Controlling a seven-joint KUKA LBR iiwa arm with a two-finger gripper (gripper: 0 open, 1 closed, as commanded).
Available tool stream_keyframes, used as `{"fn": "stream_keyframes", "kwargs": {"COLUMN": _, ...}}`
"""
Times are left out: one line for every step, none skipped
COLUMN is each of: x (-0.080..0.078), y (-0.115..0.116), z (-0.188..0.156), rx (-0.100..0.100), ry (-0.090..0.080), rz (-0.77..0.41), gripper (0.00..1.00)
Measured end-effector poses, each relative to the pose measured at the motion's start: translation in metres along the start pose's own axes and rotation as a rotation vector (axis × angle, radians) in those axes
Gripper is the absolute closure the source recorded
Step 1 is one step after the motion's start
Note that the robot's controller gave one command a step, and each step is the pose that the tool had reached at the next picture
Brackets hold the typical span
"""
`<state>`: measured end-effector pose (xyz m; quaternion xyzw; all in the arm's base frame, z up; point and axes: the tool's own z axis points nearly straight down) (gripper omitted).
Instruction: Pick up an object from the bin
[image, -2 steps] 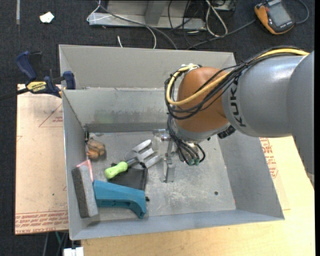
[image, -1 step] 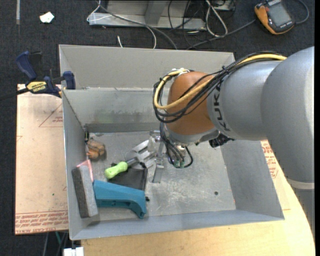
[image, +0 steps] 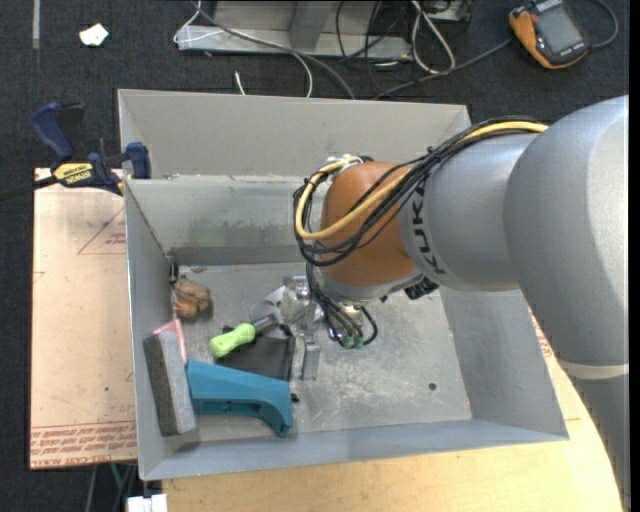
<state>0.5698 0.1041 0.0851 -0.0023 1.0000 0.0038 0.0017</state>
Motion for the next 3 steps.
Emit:
{"fn": "stream_keyframes", "kwargs": {"x": 0.0, "y": 0.008, "z": 0.013, "rx": -0.001, "ry": -0.001, "rz": 0.147, "gripper": 0.0}}
{"fn": "stream_keyframes", "kwargs": {"x": 0.013, "y": 0.019, "z": 0.014, "rx": -0.002, "ry": -0.001, "rz": 0.164, "gripper": 1.0}}
{"fn": "stream_keyframes", "kwargs": {"x": 0.013, "y": 0.019, "z": 0.014, "rx": -0.002, "ry": -0.001, "rz": 0.165, "gripper": 1.0}}
